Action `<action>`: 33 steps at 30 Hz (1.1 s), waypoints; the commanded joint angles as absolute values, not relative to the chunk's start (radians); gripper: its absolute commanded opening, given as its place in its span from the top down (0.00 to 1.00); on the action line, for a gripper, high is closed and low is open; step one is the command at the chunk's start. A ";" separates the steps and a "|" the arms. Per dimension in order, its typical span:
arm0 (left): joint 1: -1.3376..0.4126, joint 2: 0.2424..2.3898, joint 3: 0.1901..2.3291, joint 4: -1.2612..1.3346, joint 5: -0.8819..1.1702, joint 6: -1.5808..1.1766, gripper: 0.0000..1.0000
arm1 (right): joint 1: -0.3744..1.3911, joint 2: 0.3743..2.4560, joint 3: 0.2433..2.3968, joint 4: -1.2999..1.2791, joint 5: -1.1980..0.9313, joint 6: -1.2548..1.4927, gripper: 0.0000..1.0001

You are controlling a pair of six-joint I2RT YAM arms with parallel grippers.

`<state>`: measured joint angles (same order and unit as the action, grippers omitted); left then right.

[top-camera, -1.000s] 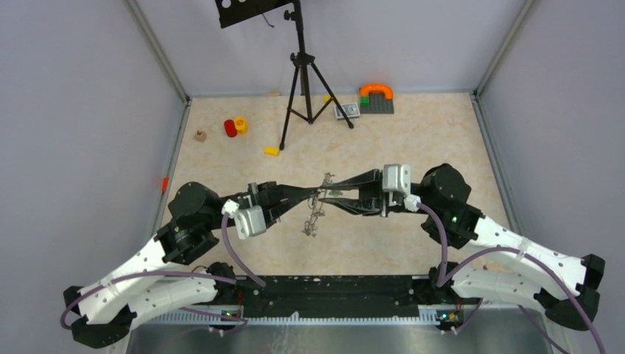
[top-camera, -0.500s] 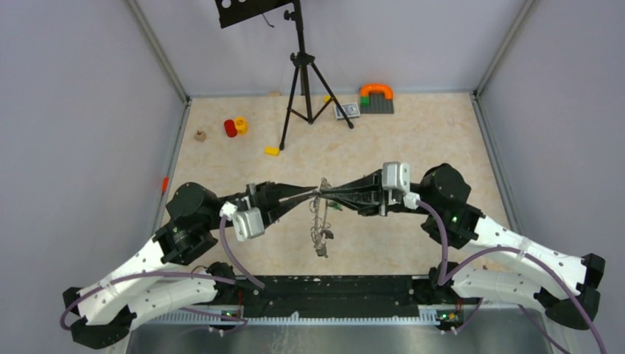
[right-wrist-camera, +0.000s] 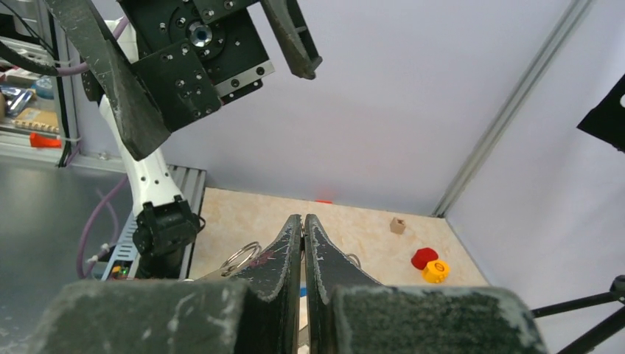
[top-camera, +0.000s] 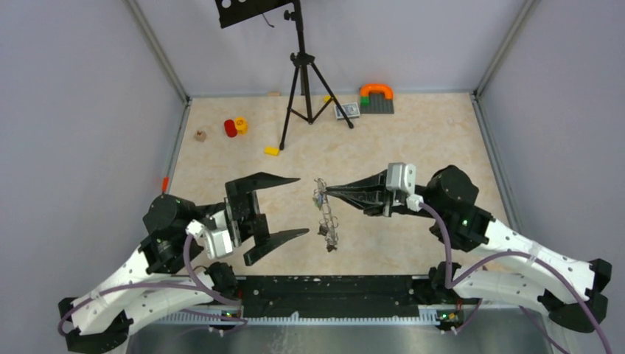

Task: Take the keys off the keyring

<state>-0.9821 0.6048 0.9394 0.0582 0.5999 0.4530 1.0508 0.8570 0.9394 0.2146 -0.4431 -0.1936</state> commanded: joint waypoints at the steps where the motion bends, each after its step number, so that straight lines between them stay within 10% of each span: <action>1: -0.983 0.577 0.924 0.068 0.652 0.385 0.05 | 1.051 0.803 1.009 0.239 -0.421 -0.220 1.00; 17: -0.985 0.705 1.021 0.009 0.612 0.155 0.02 | 1.051 0.756 1.065 0.271 -0.596 -0.148 1.00; 23: -0.984 0.723 1.007 0.080 0.709 0.098 0.30 | 1.052 0.741 1.046 0.289 -0.585 -0.155 1.00; 33: -0.984 0.753 0.948 0.271 0.759 -0.046 0.32 | 1.050 0.757 1.040 0.318 -0.630 -0.154 1.00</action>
<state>-0.9821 0.7372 0.9703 0.1314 0.7212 0.0471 1.0508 0.7555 1.0161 0.2291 -0.6003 -0.1600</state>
